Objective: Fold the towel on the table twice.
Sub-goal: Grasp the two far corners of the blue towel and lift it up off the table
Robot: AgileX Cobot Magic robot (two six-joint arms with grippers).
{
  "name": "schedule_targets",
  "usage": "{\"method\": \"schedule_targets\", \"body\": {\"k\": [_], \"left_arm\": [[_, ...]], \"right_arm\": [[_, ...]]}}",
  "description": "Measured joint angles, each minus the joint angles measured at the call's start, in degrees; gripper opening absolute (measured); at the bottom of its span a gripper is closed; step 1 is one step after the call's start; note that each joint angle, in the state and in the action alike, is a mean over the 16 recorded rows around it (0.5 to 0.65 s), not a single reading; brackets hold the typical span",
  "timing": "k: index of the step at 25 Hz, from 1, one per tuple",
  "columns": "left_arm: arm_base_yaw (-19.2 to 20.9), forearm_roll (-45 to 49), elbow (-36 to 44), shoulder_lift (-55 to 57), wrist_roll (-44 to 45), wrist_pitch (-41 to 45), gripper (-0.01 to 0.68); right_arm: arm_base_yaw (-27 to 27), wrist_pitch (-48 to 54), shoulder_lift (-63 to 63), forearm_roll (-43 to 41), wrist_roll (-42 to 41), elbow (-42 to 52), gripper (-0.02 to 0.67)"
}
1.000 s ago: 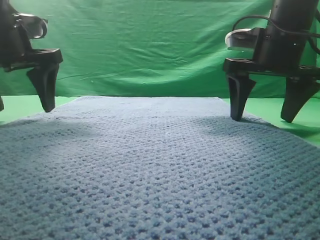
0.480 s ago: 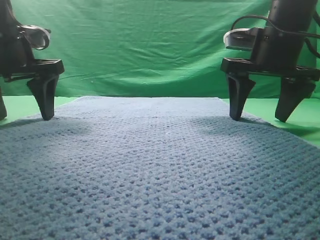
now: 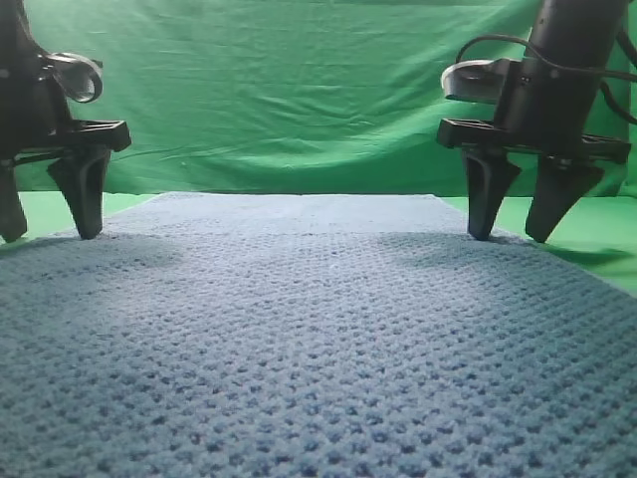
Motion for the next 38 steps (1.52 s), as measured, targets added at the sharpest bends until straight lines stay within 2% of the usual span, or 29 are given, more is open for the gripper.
{"method": "schedule_targets", "body": {"k": [8,12,19,32,38], "left_arm": [[0.0,-2.1,-1.3,0.4,0.1,2.7,0.09],[0.0,-3.1,-3.4,0.0,0.1,5.4,0.012],[0.0,-3.7,-12.0,-2.3,0.2,10.9,0.0],[0.0,-4.1,-39.5,-5.7,0.3,13.4,0.0],[0.0,-4.2,-45.5,-5.8,-0.1,14.4,0.0]], "right_arm": [[0.0,1.1,0.2,1.2,-0.6,-1.0,0.077],[0.0,2.5,-0.9,1.1,0.0,-2.5,0.011],[0.0,5.0,-4.2,0.0,1.1,-9.8,0.0],[0.1,2.4,-7.3,-0.9,1.3,-34.3,0.0],[0.1,3.8,-7.5,-3.2,1.9,-41.1,0.0]]}}
